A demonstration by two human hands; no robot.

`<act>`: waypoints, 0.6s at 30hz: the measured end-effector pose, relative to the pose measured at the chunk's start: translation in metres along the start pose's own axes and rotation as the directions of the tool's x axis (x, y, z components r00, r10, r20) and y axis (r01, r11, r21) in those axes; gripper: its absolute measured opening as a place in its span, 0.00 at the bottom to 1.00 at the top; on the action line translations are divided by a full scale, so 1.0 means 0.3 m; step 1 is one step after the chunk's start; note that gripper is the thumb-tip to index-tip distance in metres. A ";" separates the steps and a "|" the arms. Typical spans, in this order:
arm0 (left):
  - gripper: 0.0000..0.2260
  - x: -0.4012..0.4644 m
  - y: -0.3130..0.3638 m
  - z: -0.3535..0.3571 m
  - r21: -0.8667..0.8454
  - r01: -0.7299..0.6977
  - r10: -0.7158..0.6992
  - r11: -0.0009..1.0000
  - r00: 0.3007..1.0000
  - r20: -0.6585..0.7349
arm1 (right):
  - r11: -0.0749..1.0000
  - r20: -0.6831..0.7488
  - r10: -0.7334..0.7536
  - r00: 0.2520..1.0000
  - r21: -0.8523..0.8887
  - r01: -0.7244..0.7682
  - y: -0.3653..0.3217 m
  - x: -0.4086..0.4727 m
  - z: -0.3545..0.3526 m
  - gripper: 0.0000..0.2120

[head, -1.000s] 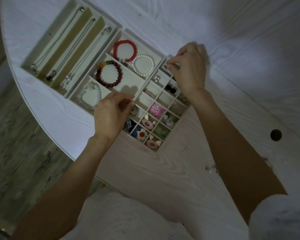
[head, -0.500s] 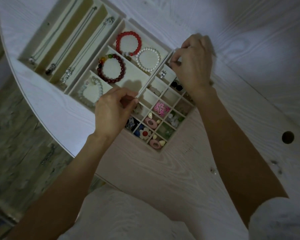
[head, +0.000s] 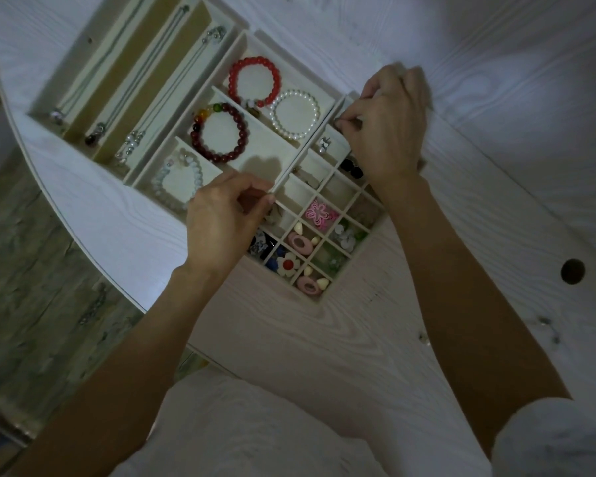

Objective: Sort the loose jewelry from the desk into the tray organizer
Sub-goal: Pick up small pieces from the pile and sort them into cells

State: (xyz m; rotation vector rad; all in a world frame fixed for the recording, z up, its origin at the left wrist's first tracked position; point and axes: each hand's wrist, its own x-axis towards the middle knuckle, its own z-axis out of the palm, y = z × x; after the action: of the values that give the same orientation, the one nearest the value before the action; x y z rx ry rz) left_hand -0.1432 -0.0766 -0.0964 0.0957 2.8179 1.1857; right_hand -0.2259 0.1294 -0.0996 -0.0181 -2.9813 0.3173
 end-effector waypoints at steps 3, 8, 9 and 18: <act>0.06 -0.003 -0.002 0.003 0.006 -0.002 0.002 1.000 1.000 -0.003 | 0.999 0.030 0.018 0.999 0.040 -0.019 -0.001 -0.002 -0.002 0.08; 0.07 -0.002 -0.004 0.003 0.007 -0.004 0.004 1.000 1.000 -0.003 | 0.982 0.053 0.090 0.995 0.164 -0.097 0.011 -0.022 -0.035 0.07; 0.07 -0.002 -0.005 0.005 0.017 -0.005 0.005 1.000 1.000 -0.003 | 0.975 0.050 0.111 0.993 0.187 -0.118 0.014 -0.030 -0.048 0.07; 0.11 -0.028 0.042 0.004 0.182 -0.208 0.213 0.961 0.977 -0.009 | 0.921 -0.078 0.293 0.953 0.289 -0.260 0.110 -0.419 -0.234 0.08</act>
State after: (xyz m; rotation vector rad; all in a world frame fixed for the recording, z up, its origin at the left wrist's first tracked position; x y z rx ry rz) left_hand -0.1345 -0.0678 -0.0879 0.4030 2.9949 0.9684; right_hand -0.0916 0.1730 -0.0563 -0.4169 -2.7848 0.7361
